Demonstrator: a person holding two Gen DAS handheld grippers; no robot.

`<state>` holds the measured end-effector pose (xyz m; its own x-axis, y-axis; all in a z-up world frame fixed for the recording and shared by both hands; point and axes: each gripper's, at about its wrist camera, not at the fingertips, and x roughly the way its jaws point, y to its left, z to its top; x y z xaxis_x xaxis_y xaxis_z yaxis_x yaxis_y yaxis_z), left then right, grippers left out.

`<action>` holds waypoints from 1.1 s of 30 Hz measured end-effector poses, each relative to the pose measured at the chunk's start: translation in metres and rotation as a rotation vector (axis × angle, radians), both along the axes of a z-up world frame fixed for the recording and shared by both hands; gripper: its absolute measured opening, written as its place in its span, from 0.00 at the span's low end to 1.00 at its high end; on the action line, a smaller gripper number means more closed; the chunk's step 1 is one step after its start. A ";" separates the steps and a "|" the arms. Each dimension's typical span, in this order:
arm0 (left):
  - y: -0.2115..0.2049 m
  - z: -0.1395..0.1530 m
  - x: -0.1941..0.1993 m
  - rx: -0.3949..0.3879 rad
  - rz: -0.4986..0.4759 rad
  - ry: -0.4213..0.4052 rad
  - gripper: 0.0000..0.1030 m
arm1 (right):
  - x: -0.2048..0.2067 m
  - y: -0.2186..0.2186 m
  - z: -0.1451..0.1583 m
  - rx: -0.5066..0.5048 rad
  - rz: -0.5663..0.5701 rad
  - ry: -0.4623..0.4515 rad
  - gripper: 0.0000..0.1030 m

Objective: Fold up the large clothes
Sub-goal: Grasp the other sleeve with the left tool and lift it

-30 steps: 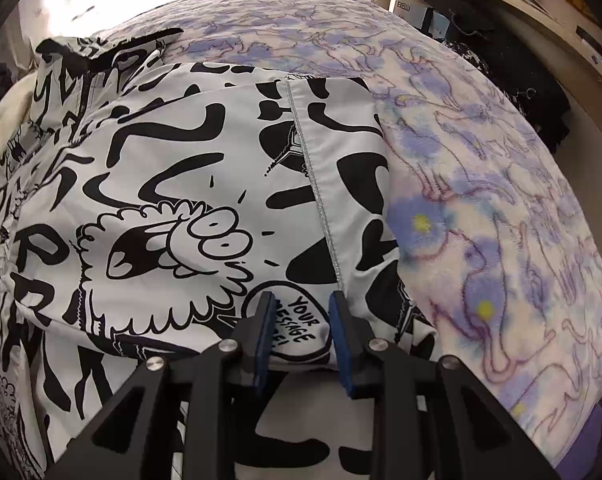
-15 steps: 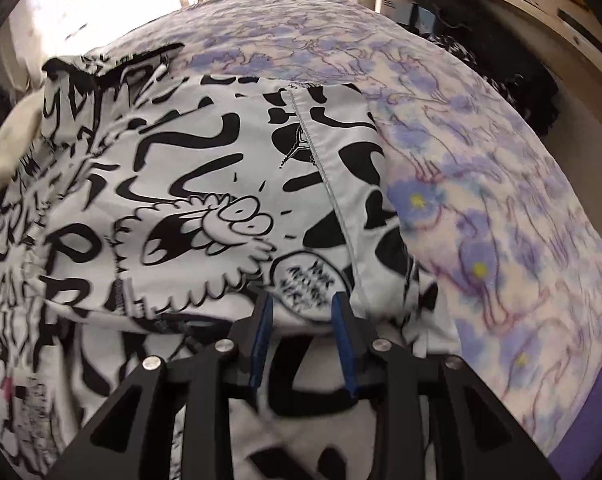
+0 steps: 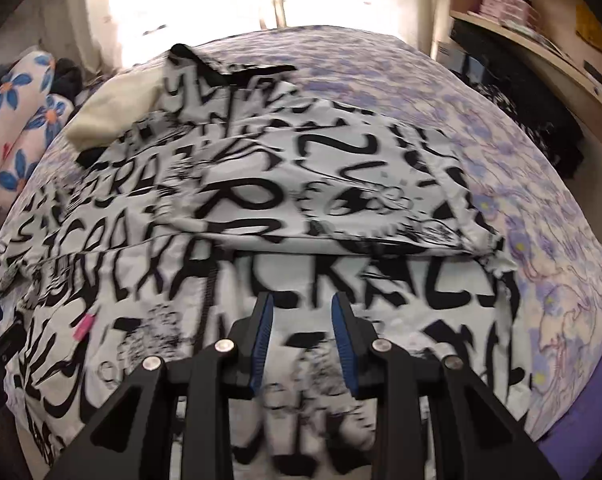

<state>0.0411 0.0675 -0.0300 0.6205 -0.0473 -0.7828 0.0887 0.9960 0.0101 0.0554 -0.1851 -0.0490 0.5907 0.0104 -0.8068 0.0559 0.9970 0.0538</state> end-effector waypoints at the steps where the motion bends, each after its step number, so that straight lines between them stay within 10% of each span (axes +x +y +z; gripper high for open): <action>1: 0.010 0.000 -0.002 -0.003 0.014 -0.006 0.70 | 0.002 0.014 0.003 -0.017 0.031 -0.007 0.29; 14: 0.186 -0.035 0.019 -0.080 0.261 0.038 0.73 | 0.033 0.174 0.023 -0.019 0.278 -0.069 0.29; 33: 0.376 -0.105 0.079 -0.699 0.477 0.036 0.73 | 0.067 0.299 0.006 0.007 0.438 -0.048 0.29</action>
<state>0.1201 0.4439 -0.1349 0.6724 -0.2672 -0.6903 -0.3539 0.7031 -0.6168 0.1226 0.1143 -0.0432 0.5659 0.2739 -0.7777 -0.3747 0.9256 0.0533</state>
